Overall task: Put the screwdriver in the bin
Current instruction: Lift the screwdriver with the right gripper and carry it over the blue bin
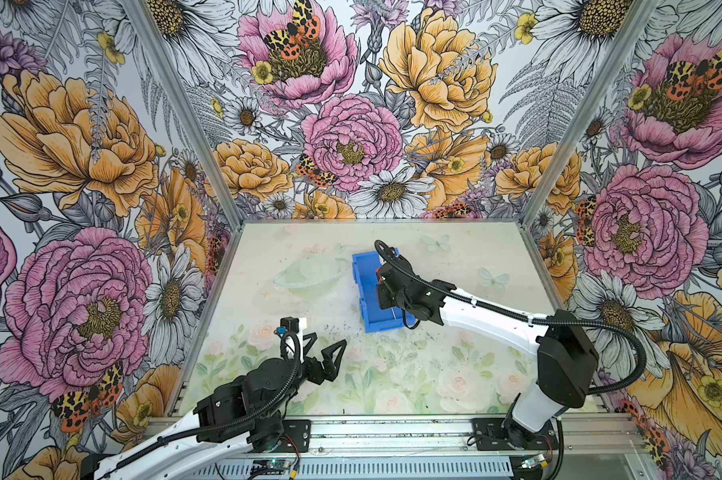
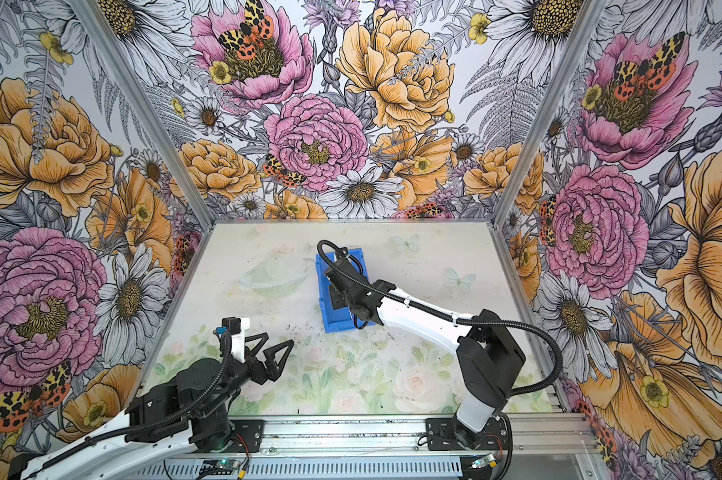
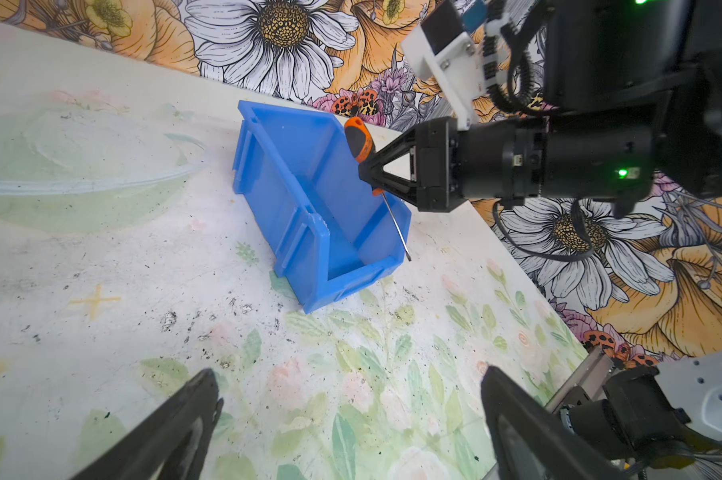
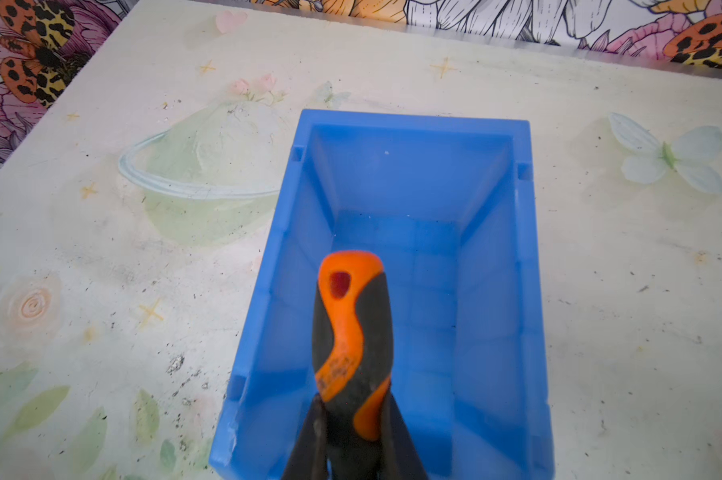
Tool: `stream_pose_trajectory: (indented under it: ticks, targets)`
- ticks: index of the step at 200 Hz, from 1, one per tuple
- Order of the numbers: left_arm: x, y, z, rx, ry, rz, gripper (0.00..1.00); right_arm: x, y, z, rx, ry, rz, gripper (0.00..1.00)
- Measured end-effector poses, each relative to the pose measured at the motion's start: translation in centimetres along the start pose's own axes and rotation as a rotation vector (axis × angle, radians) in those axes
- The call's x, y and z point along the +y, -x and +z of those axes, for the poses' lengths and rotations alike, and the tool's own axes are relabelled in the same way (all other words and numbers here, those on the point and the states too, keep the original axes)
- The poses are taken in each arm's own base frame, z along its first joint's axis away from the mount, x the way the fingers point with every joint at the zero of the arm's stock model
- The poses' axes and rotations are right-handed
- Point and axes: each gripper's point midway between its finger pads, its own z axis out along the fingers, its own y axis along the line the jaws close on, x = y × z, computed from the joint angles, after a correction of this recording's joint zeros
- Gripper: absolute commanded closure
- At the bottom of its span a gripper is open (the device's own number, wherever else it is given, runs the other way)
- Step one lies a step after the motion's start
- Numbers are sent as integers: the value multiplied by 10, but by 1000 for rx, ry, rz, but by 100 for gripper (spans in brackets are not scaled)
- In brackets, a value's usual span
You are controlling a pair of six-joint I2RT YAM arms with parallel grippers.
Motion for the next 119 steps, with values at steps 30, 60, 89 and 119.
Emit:
stream_pose_trajectory:
  ticks: [30, 60, 89, 119]
  targets:
    - [-2, -1, 9, 15, 10, 29, 1, -6, 2, 22, 30, -14, 17, 100]
    - [-2, -3, 20, 36, 18, 50, 1, -11, 5, 44, 53, -25, 33, 100]
    - [-2, -1, 26, 37, 19, 52, 1, -16, 4, 66, 81, -32, 46, 100]
    - [2, 3, 29, 35, 24, 45, 1, -21, -1, 84, 110, -39, 55, 100]
